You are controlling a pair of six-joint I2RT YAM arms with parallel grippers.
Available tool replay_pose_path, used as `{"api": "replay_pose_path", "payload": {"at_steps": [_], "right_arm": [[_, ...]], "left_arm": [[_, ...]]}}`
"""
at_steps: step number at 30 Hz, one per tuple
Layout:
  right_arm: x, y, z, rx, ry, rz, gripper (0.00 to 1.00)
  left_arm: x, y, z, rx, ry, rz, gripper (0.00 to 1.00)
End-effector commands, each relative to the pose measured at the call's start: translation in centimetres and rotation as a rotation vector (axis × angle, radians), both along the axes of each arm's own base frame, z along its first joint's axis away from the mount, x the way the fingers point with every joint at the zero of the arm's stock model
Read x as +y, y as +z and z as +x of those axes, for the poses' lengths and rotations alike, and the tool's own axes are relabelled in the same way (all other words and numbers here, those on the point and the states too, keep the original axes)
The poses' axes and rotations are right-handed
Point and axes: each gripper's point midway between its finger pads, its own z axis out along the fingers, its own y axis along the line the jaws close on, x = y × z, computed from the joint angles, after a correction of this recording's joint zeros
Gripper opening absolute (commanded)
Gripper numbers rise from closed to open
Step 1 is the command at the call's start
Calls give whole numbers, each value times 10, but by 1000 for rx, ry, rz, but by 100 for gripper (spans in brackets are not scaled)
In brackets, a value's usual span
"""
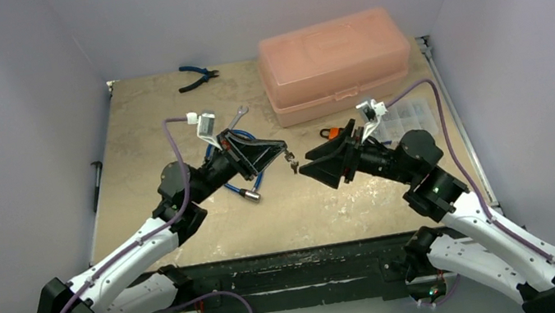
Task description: Unlock with the key
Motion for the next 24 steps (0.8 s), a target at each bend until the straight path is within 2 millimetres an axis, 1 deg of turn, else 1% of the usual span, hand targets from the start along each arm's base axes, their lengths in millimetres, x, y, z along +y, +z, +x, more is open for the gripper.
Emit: {"api": "replay_pose_path", "payload": {"at_steps": [1, 6, 10, 15, 20, 24], "right_arm": [[-10, 46, 10, -75, -97, 97, 61], [-7, 62, 9, -101, -77, 130, 55], [-3, 70, 8, -120, -52, 139, 50], [5, 74, -1, -136, 27, 150, 50], [12, 72, -9, -137, 101, 155, 53], [16, 69, -11, -131, 130, 150, 53]], "left_arm": [[3, 48, -24, -131, -98, -133, 0], [4, 59, -31, -142, -133, -174, 0], [5, 62, -33, -143, -139, -189, 0], [5, 64, -32, -140, -139, -197, 0], [5, 67, -33, -141, -148, -216, 0], [5, 69, -34, -141, -154, -228, 0]]}}
